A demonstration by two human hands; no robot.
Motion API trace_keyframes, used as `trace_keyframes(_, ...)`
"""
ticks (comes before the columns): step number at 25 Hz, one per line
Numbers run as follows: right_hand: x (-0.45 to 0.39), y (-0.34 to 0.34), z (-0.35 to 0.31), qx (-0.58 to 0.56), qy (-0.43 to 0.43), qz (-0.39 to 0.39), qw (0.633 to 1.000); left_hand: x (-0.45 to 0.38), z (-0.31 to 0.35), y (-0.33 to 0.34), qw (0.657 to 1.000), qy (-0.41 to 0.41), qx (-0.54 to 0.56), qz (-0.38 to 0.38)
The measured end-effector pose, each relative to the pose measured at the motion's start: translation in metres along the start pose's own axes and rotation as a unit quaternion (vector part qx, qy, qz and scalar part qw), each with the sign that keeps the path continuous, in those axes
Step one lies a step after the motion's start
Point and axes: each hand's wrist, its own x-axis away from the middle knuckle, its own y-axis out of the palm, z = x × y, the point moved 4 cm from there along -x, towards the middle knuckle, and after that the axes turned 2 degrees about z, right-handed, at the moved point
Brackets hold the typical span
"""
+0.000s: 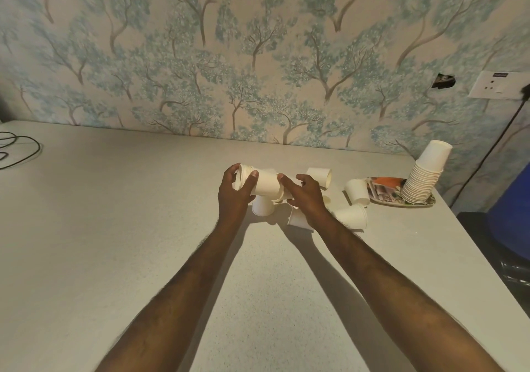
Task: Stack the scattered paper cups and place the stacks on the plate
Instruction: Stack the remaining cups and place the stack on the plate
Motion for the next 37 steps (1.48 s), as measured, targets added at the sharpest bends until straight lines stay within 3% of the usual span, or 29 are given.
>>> trace_keyframes(12, 0.016, 0.002, -0.005, -0.024, -0.046, -0.051, 0.997, 0.003, -0.009, 0.023, 0.999, -0.028, 0.005, -0.03)
trace_keyframes(14, 0.014, -0.007, -0.003, 0.068, -0.1, -0.026, 0.992, 0.0, -0.009, 0.022, 1.0, -0.015, -0.005, -0.015)
trace_keyframes(17, 0.015, -0.02, 0.008, 0.321, -0.233, -0.031, 0.918, -0.003, -0.009, 0.016, 1.0, -0.015, 0.013, 0.004)
trace_keyframes(20, 0.017, -0.025, 0.024, 0.485, -0.275, -0.071, 0.827, -0.005, -0.009, 0.013, 0.999, -0.017, 0.029, 0.013)
trace_keyframes(26, 0.018, -0.021, 0.04, 0.537, -0.292, -0.09, 0.787, -0.005, -0.007, 0.012, 0.999, -0.01, 0.025, 0.021)
trace_keyframes(33, 0.018, -0.022, 0.045, 0.549, -0.307, -0.06, 0.775, -0.005, -0.009, 0.01, 0.999, -0.014, 0.031, 0.02)
trace_keyframes(37, 0.023, -0.024, 0.036, 0.449, -0.316, -0.069, 0.833, -0.007, -0.011, 0.009, 1.0, -0.016, 0.017, 0.017)
